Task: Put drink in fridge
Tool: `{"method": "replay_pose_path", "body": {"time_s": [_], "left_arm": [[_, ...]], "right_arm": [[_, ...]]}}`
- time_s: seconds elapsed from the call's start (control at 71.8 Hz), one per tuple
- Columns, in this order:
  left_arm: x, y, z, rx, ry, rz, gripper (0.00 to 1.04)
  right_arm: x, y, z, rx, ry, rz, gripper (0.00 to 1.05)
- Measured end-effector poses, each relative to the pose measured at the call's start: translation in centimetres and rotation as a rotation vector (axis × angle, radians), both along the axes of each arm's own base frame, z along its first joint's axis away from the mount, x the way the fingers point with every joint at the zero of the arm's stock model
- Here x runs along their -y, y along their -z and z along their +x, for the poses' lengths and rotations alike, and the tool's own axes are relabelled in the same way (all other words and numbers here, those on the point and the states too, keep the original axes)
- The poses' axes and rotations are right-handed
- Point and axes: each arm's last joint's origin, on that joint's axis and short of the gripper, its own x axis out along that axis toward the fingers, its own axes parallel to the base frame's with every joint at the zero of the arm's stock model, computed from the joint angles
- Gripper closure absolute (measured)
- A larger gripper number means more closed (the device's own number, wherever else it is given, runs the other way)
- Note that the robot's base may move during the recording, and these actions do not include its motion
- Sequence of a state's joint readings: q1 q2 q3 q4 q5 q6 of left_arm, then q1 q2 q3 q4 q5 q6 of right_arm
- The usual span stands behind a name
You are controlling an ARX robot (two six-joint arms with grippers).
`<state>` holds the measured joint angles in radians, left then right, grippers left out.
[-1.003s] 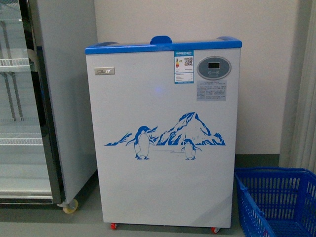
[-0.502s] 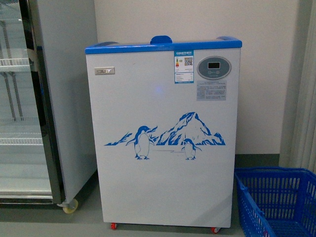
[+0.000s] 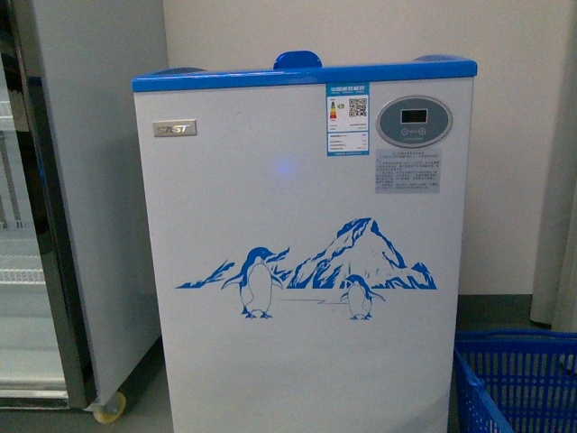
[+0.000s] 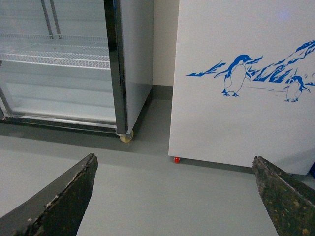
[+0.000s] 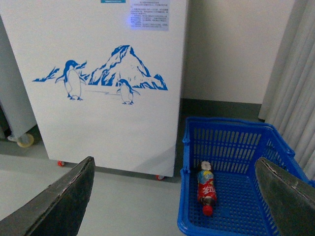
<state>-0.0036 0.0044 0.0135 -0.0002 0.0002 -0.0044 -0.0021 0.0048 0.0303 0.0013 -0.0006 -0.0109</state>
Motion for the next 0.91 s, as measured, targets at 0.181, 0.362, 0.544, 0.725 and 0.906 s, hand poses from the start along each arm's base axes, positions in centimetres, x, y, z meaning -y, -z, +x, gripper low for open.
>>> {"method": "replay_pose_path", "body": {"time_s": [0.181, 0.362, 0.544, 0.725, 0.906], "left_arm": [[0.00, 0.00, 0.00, 0.000, 0.000, 0.000, 0.08], [0.00, 0.00, 0.00, 0.000, 0.000, 0.000, 0.08], [0.00, 0.00, 0.00, 0.000, -0.001, 0.000, 0.08], [0.00, 0.00, 0.00, 0.000, 0.000, 0.000, 0.08], [0.00, 0.00, 0.00, 0.000, 0.000, 0.000, 0.08]], "right_arm": [[0.00, 0.00, 0.00, 0.000, 0.000, 0.000, 0.07], [0.00, 0.00, 0.00, 0.000, 0.000, 0.000, 0.07], [0.00, 0.00, 0.00, 0.000, -0.001, 0.000, 0.07], [0.00, 0.00, 0.00, 0.000, 0.000, 0.000, 0.07], [0.00, 0.00, 0.00, 0.000, 0.000, 0.000, 0.07]]}}
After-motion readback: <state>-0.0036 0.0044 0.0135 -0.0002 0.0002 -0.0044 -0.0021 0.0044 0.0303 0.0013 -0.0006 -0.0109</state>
